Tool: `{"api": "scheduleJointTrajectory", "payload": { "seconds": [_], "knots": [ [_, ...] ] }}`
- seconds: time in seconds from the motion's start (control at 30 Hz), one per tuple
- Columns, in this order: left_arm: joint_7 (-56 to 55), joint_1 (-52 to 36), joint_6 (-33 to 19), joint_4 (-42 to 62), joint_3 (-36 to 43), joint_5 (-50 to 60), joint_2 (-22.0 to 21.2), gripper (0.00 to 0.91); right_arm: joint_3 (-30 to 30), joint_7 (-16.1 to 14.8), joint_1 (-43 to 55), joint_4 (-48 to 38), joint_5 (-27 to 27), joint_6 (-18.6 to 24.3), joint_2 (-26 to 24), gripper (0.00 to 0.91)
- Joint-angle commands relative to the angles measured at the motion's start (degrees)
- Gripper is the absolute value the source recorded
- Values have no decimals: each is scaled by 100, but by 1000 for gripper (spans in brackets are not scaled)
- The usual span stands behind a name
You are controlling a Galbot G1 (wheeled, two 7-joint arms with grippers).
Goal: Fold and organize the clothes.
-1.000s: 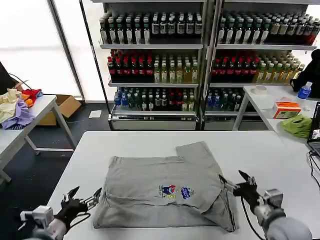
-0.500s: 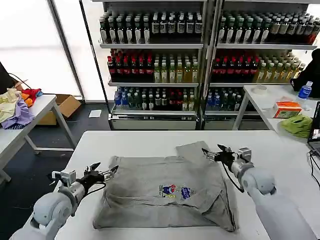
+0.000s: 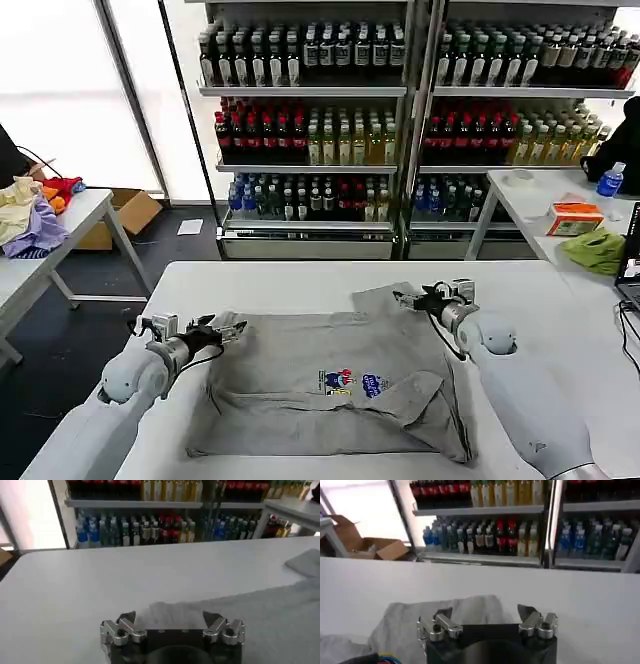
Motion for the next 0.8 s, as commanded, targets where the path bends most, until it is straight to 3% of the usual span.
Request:
{"api": "scheduleJointTrajectory", "payload": {
  "seconds": [0.03, 0.07, 0.1, 0.13, 0.8],
  "knots": [
    [165, -520, -26, 855, 336, 0, -37, 322, -60, -15, 209, -421, -69, -86, 226, 0],
    [184, -481, -26, 843, 340, -12, -26, 322, -86, -54, 208, -432, -68, -80, 229, 0],
    [198, -453, -27, 804, 340, -20, -17, 20, -107, -98, 200, -424, -67, -60, 226, 0],
    [212, -412, -28, 796, 338, -22, -11, 0, -117, -123, 190, -407, -68, -50, 223, 0],
    [483, -137, -17, 211, 365, -79, 100, 10, 182, -190, -121, 105, 287, 216, 247, 0]
  ]
}}
